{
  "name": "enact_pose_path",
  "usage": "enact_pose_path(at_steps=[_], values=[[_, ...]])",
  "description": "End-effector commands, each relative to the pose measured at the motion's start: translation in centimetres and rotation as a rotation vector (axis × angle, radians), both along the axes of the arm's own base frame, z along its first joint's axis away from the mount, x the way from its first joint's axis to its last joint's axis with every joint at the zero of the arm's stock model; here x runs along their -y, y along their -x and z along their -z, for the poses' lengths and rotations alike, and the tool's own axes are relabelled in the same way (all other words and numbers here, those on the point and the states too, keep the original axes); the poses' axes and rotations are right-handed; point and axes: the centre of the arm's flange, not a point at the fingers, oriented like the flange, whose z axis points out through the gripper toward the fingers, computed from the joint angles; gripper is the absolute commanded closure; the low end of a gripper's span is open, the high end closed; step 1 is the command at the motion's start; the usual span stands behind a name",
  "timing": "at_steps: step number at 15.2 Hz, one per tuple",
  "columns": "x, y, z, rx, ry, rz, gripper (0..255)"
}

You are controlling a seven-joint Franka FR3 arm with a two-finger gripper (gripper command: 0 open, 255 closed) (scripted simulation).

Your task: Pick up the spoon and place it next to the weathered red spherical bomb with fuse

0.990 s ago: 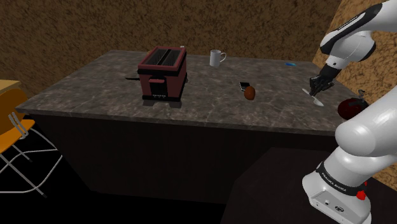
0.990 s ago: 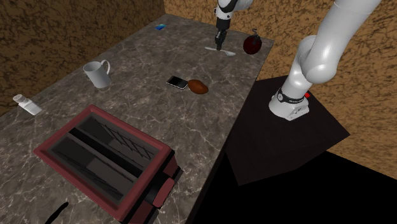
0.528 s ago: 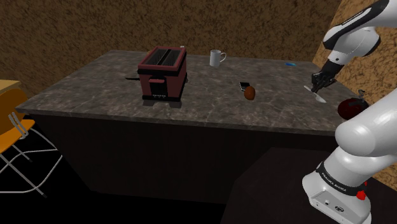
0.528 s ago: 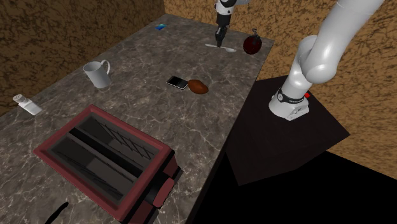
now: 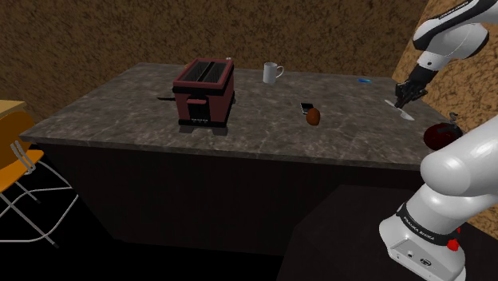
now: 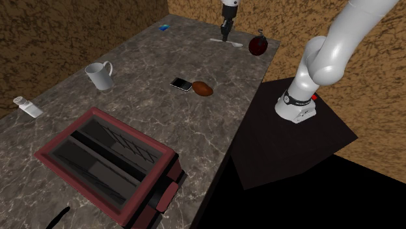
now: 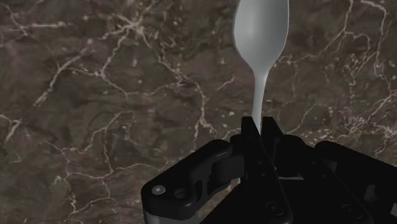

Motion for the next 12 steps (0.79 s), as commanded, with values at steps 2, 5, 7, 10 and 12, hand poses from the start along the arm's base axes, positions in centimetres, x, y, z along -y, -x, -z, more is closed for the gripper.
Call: enact_pose_path(at_steps=[2,5,7,10,12], values=[[-0.1,0.1,-1.6,0.0,0.0,0.0,255],[-0.1,0.1,-3.2,0.0,0.0,0.0,255],[-0.1,0.1,-4.3,0.0,0.0,0.0,255],[-0.1,0.1,-5.9,0.0,0.0,0.0,255],[-0.1,0.1,-6.9,0.0,0.0,0.0,255]])
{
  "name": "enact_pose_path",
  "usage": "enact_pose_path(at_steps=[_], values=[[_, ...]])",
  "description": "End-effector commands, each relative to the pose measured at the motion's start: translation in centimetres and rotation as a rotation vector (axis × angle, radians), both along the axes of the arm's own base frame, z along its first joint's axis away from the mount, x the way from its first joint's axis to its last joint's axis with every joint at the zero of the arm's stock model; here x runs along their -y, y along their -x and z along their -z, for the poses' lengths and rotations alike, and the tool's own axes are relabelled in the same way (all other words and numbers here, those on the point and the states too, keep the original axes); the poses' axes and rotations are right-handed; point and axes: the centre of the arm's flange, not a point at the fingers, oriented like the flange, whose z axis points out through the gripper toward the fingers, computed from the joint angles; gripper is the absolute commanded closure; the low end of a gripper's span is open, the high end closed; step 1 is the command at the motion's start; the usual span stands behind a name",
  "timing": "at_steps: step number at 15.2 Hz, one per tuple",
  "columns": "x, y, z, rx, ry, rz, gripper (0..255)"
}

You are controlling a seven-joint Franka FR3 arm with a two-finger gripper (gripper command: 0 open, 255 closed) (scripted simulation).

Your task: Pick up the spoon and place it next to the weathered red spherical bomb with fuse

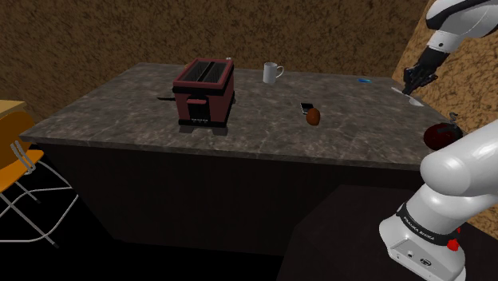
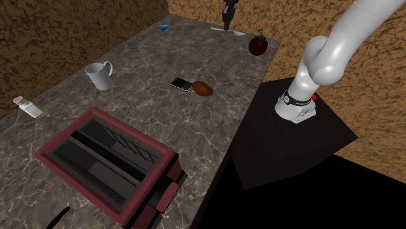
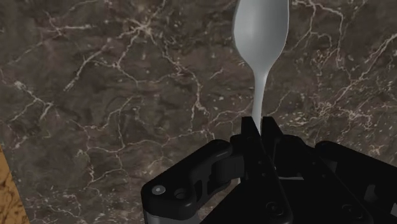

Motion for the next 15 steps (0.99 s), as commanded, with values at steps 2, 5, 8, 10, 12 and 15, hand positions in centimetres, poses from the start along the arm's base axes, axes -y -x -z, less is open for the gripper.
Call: enact_pose_path(at_steps=[2,5,8,10,12,15], values=[[0.0,-0.1,-1.6,0.0,0.0,0.0,255],[0.0,-0.1,-3.2,0.0,0.0,0.0,255],[0.0,-0.1,-4.8,0.0,0.0,0.0,255],[0.0,-0.1,-5.8,0.0,0.0,0.0,255],[0.0,-0.1,-6.9,0.0,0.0,0.0,255],[0.0,-0.1,-8.5,0.0,0.0,0.0,255]])
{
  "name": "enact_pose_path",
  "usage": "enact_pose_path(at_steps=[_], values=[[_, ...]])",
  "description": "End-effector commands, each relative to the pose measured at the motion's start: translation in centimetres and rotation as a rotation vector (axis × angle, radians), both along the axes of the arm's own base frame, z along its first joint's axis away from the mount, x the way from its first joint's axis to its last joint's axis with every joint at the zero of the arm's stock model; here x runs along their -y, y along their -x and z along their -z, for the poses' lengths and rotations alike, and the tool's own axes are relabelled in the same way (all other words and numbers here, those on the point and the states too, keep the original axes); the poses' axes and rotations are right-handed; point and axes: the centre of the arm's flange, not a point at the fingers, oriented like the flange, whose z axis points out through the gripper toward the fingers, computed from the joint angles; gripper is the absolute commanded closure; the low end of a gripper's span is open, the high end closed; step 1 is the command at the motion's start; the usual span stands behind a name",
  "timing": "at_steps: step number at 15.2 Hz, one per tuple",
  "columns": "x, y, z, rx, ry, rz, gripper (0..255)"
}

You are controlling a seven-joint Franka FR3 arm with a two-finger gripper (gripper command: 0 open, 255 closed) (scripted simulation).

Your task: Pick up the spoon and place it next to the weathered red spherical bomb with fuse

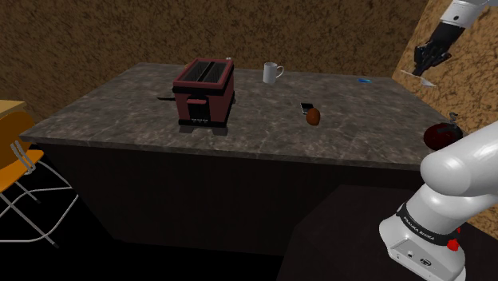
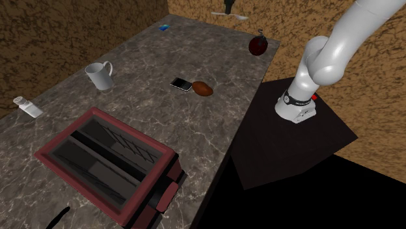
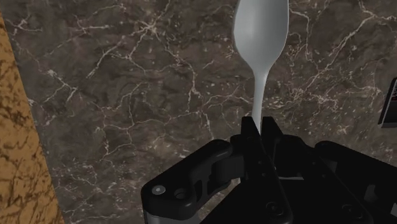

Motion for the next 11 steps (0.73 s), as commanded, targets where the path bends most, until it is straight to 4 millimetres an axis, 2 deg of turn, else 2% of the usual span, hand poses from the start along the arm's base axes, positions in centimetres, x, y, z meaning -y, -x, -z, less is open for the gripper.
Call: enact_pose_path(at_steps=[1,2,4,5,6,11], values=[[0.0,0.0,-1.1,0.0,0.0,0.0,255],[0.0,0.0,-1.5,0.0,0.0,0.0,255],[-2.6,0.6,-1.5,0.0,0.0,0.0,255],[-1.6,0.4,-1.3,0.0,-0.001,-0.001,255],[-1.6,0.4,-1.3,0.0,-0.001,-0.001,0],[-3.4,-4.2,4.4,-0.134,-0.014,-0.032,0]])
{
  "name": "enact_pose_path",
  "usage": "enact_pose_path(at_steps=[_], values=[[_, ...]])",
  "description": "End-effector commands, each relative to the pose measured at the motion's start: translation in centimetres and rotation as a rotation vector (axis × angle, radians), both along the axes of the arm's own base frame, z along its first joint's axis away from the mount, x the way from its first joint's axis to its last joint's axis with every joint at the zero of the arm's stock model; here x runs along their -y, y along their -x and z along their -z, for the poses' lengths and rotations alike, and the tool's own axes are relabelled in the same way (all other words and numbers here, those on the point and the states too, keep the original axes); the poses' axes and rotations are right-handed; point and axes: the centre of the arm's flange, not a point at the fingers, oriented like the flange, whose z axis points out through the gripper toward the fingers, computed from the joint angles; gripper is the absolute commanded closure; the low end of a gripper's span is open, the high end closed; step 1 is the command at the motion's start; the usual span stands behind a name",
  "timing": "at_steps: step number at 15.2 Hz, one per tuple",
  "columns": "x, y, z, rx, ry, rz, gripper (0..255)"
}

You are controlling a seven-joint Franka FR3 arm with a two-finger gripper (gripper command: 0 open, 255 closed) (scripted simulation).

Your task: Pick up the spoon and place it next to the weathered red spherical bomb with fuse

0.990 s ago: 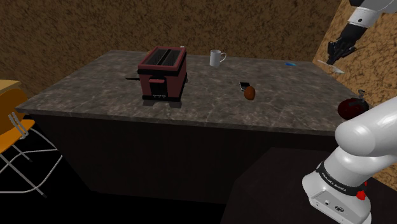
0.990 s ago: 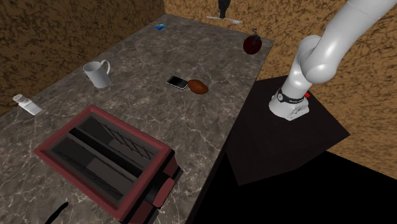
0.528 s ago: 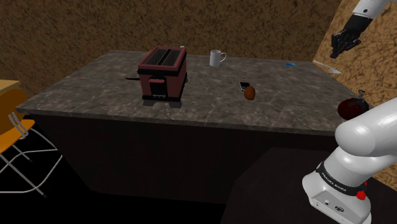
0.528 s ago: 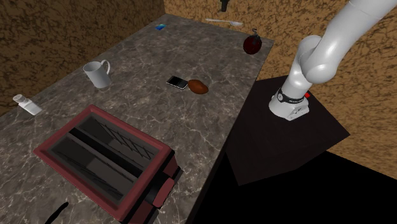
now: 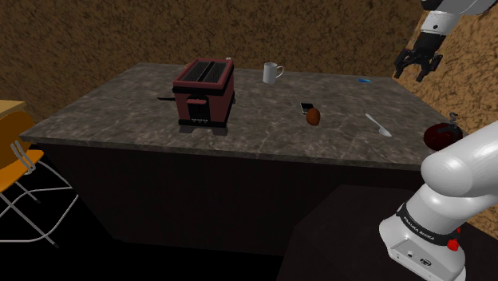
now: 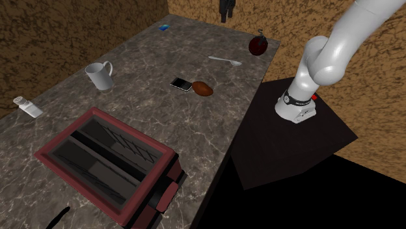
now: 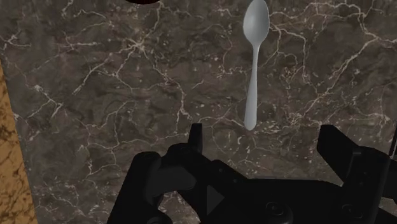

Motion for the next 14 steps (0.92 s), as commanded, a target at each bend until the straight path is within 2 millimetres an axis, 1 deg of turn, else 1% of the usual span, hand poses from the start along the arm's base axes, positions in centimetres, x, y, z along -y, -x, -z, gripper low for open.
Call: enact_pose_path(at_steps=[1,2,3,9,10,14], values=[[-0.9,-1.7,2.6,-0.054,-0.004,-0.013,0],[-1.3,-2.5,3.9,-0.081,-0.007,-0.019,0],[-1.3,-2.5,4.0,-0.083,-0.007,-0.019,0],[-1.7,-2.3,7.1,-0.083,-0.007,-0.019,0],[-1.8,-2.2,7.9,-0.083,-0.007,-0.019,0],[-1.8,-2.2,7.9,-0.083,-0.007,-0.019,0]])
